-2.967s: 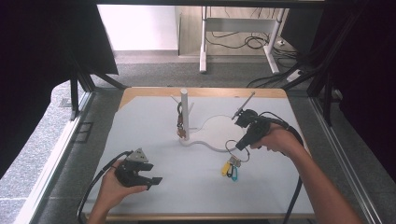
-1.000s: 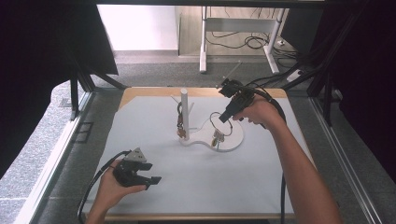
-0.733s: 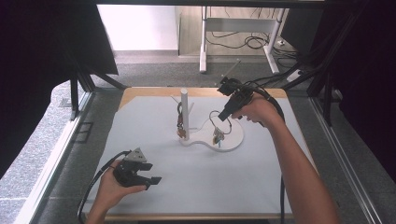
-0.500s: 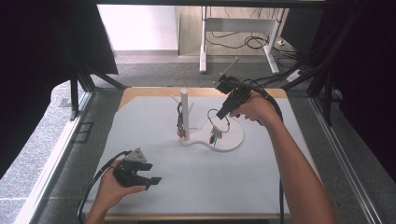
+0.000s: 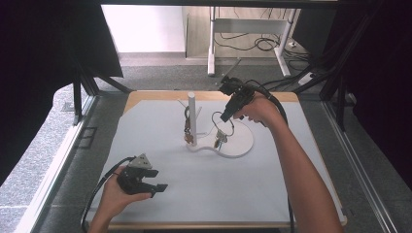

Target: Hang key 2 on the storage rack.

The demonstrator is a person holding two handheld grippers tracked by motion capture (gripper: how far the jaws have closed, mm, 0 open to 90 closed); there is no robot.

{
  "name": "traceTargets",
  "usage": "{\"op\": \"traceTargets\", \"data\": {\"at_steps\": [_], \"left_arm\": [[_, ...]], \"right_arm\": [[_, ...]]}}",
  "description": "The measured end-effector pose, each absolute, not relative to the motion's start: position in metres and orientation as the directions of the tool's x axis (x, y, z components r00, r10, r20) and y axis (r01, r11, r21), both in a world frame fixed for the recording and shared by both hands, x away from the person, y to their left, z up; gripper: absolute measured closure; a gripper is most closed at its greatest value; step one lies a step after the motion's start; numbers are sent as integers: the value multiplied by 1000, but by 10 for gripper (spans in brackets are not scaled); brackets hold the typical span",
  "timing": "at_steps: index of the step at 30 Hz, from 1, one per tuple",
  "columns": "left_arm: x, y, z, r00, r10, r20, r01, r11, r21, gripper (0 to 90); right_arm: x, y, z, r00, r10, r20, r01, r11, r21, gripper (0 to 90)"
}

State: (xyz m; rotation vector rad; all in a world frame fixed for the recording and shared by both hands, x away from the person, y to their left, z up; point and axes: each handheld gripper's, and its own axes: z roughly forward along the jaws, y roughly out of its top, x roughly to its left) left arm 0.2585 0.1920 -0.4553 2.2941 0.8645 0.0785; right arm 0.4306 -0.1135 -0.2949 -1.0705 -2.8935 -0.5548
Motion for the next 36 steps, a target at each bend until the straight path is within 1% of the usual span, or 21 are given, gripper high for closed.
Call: {"op": "traceTargets", "data": {"at_steps": [10, 11, 12, 15, 27, 36], "left_arm": [[259, 193, -454, 782, 602, -163, 556, -555, 619, 363], [258, 193, -454, 781, 602, -164, 557, -554, 619, 363], [259, 194, -454, 784, 599, -163, 554, -557, 619, 363], [259, 194, -454, 780, 603, -166, 557, -548, 624, 363], [258, 193, -454, 781, 601, -171, 557, -546, 626, 363], [259, 193, -455, 782, 600, -172, 557, -548, 624, 363]], "right_arm": [[437, -102, -295, -769, 627, 123, 627, 704, 333, 871], [437, -101, -294, -761, 636, 128, 638, 699, 325, 871], [439, -101, -295, -770, 626, 122, 626, 705, 333, 871], [441, -98, -295, -760, 638, 123, 639, 699, 322, 871], [456, -92, -296, -760, 640, 115, 639, 701, 318, 871], [469, -86, -301, -752, 645, 136, 650, 690, 318, 870]]}}
